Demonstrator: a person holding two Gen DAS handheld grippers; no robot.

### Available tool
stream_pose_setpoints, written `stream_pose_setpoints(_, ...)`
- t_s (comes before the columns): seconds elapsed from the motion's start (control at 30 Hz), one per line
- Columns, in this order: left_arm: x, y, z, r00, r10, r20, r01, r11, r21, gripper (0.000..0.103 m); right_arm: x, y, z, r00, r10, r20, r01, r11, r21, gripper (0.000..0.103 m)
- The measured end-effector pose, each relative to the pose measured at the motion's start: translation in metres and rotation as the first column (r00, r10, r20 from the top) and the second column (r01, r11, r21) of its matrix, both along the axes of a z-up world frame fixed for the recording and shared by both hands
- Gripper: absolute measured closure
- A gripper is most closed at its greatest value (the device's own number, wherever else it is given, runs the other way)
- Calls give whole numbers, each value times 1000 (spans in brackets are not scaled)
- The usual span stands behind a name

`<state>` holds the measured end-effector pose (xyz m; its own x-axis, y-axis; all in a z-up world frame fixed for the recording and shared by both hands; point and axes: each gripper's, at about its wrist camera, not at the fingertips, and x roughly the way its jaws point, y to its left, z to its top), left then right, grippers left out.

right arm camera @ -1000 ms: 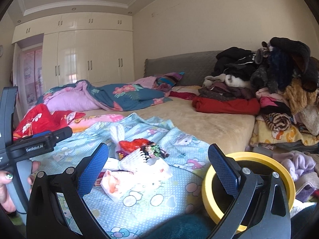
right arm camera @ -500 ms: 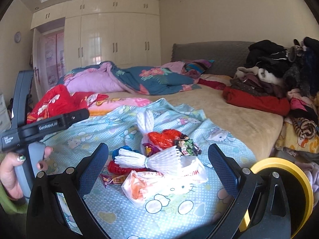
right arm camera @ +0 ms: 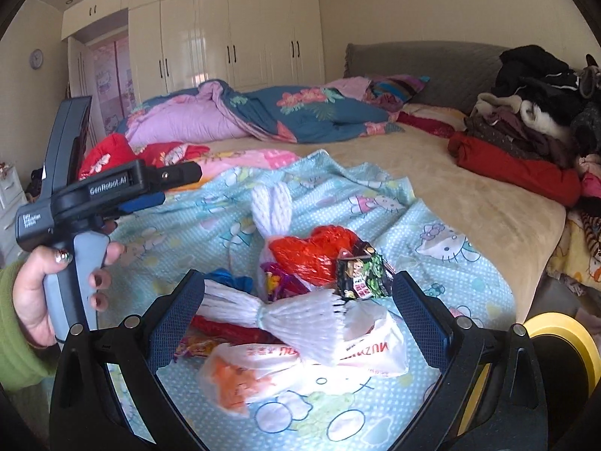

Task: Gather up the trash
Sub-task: 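Reach the right tool to the white plastic bag and close on it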

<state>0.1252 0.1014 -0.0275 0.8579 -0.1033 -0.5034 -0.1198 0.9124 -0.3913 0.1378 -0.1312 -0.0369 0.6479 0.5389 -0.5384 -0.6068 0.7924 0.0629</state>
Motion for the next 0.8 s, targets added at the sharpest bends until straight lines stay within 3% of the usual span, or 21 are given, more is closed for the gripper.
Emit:
stream_pose_setpoints(0.23, 51, -3, -21, 993, -46, -108, 38, 996, -75, 11, 31, -5, -18, 995, 34, -99, -35, 999, -7, 6)
stream_pose_setpoints(0.47, 83, -13, -35, 981, -117, -157, 102, 990, -97, 11, 42, -4, -32, 985, 67, -159, -69, 998, -11, 7)
stream_pose_setpoints(0.57, 90, -16, -40, 976, -137, -168, 116, 985, -126, 11, 47, -1, -39, 978, 73, -196, -77, 997, -13, 23)
stream_pose_setpoints(0.6, 91, -17, -42, 975, -143, -172, 121, 984, -131, 11, 48, 0, -41, 976, 74, -207, -79, 997, -19, 34)
stream_pose_setpoints(0.73, 93, -20, -45, 971, -168, -173, 142, 978, -154, 31, 48, 5, -45, 957, 122, -264, -124, 992, 9, 68)
stream_pose_setpoints(0.8, 93, -21, -46, 969, -177, -175, 150, 976, -159, 42, 42, 6, -43, 953, 145, -264, -147, 989, 13, 76)
